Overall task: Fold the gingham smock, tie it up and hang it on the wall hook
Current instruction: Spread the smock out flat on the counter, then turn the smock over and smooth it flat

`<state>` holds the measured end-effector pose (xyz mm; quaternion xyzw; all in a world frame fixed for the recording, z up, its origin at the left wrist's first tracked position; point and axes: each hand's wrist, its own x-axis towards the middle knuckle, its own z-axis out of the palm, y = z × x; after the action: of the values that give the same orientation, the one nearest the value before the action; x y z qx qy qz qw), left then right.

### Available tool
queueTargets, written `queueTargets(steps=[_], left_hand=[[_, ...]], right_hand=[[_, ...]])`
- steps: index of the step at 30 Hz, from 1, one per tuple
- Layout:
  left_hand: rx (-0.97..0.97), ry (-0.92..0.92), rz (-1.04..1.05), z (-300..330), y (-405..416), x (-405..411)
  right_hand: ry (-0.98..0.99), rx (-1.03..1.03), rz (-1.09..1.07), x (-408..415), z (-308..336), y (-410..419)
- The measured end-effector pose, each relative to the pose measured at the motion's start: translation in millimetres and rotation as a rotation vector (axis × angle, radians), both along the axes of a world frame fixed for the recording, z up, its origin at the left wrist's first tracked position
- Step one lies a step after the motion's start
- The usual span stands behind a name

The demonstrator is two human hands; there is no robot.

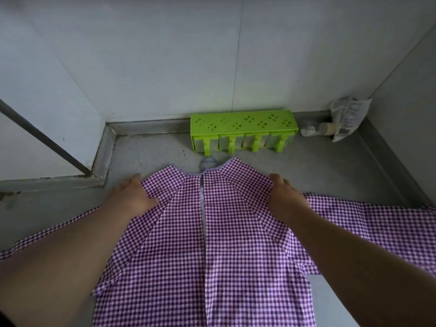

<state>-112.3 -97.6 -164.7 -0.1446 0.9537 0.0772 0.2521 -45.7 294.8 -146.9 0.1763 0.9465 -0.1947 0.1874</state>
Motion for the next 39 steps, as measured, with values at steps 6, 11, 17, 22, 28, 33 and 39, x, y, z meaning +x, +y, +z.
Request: queueTargets(steps=[6, 11, 17, 22, 28, 33, 39], left_hand=[[-0.081, -0.128, -0.139, -8.6, -12.7, -2.2], [-0.062, -0.145, -0.191, 12.2, 3.5, 7.1], [0.092, -0.155, -0.155, 61.5, 15.8, 16.2], [0.178, -0.085, -0.09, 126.2, 23.2, 30.2], [0.295, -0.034, 0.0, 181.9, 9.5, 51.1], [0.497, 0.031, 0.133, 217.4, 2.0, 78.3], [0.811, 0.013, 0.251, 260.9, 2.4, 116.6]], right_hand=[[-0.088, -0.05, -0.111, 12.6, -14.6, 5.7], [-0.157, 0.038, 0.01, 20.7, 1.0, 11.3], [-0.081, -0.098, -0.048, 27.0, 30.9, 19.7], [0.023, -0.197, -0.105, 35.6, 71.5, 19.6], [0.088, -0.355, -0.159, 45.2, 109.1, 14.5], [0.089, -0.539, -0.255, 55.9, 141.8, 9.3], [0.165, -0.804, -0.478, 75.0, 179.7, -7.5]])
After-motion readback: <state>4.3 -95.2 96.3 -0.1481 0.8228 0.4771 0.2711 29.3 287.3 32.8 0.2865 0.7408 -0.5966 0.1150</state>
